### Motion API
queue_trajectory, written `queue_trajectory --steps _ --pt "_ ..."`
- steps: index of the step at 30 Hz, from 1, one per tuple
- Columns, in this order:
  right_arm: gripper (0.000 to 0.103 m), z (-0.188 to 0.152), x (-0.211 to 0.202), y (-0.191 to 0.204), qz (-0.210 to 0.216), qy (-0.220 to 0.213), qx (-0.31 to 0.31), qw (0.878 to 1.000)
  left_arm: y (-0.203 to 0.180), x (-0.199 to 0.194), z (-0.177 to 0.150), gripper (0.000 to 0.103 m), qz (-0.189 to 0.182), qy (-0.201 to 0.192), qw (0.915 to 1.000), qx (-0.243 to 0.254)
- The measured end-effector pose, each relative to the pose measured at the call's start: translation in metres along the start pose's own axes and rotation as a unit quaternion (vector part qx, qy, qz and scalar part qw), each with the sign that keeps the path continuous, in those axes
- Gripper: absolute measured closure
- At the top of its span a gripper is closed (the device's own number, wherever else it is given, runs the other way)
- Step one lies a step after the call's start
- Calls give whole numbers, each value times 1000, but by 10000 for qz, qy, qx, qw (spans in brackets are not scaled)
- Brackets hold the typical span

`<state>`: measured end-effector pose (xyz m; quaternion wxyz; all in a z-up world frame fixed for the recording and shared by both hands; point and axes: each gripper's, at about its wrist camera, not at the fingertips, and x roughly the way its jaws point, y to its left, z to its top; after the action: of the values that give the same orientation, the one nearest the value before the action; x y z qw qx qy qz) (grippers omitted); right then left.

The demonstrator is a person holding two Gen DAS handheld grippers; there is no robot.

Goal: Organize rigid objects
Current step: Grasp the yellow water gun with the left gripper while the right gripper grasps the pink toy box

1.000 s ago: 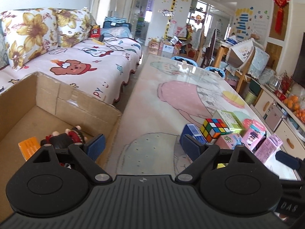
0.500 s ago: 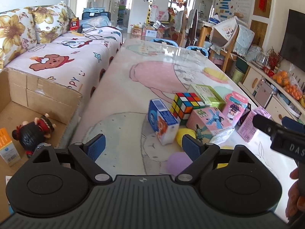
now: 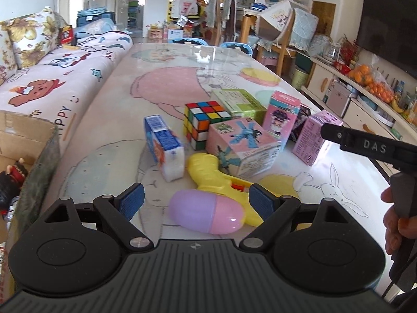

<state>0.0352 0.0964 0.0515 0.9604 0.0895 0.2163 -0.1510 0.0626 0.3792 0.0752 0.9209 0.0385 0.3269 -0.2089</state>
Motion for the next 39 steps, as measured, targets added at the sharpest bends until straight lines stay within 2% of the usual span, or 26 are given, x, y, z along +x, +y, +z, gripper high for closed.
queue_trajectory --steps 9,16,20,22,28,31,39 --pt "1 2 8 -3 66 -1 -183 9998 -6 20 7 0 -59 152 9998 -86" --pt "1 2 17 -14 75 36 -163 9998 -13 34 12 0 137 227 9996 -84" --pt "1 2 25 -21 24 91 -126 9999 -18 45 12 0 378 305 9988 115" --pt "1 3 29 -25 -7 133 -103 9999 -17 48 11 0 376 337 9986 127" --pt "1 7 36 -39 39 246 216 9995 -15 48 3 0 200 792 9963 263" --pt "1 8 39 -44 116 311 378 9987 -19 39 -4 0 218 781 9956 463" --pt "1 5 50 -42 197 529 488 9972 -18 39 -5 0 372 659 9968 252"
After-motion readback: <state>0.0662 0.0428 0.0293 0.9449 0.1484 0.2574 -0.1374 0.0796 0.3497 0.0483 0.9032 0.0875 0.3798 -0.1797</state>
